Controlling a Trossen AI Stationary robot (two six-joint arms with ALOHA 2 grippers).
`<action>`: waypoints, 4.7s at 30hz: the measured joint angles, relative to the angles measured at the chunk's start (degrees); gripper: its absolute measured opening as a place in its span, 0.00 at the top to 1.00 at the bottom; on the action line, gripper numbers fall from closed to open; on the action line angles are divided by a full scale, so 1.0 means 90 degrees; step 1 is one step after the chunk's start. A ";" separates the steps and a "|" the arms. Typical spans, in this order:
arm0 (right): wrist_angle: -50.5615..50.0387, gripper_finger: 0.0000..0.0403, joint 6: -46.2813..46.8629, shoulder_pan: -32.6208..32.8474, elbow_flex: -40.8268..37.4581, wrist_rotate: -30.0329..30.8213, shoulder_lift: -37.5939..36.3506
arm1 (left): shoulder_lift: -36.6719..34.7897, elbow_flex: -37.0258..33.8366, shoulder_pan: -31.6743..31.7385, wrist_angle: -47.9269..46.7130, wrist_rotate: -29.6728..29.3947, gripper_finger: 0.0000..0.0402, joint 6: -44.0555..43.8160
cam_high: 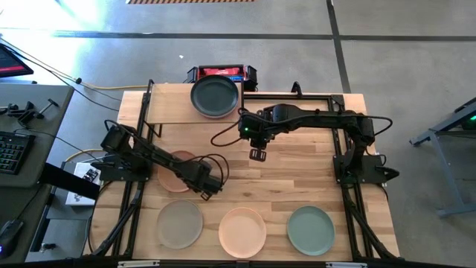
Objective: Place and stack plates onto a shelf
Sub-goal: Put the brown plate on the shelf
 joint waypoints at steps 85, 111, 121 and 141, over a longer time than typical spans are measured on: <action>-0.0520 0.89 -0.0180 -0.0139 -0.0002 0.0003 0.0002 | -0.4684 0.0496 0.3313 -0.2628 -0.2689 1.00 0.8670; -0.0565 0.89 -0.0180 -0.0136 -0.0002 0.0002 0.0002 | -0.3769 0.0494 0.5092 -0.2093 -0.2121 1.00 0.9860; -0.0573 0.89 -0.0293 -0.0136 -0.0002 0.0002 0.0002 | -0.3423 0.0493 0.5185 -0.1881 -0.1936 1.00 1.0069; -0.0578 0.89 -0.0325 -0.0129 -0.0002 0.0002 0.0002 | -0.3246 0.0489 0.5183 -0.1916 -0.1993 0.94 0.9769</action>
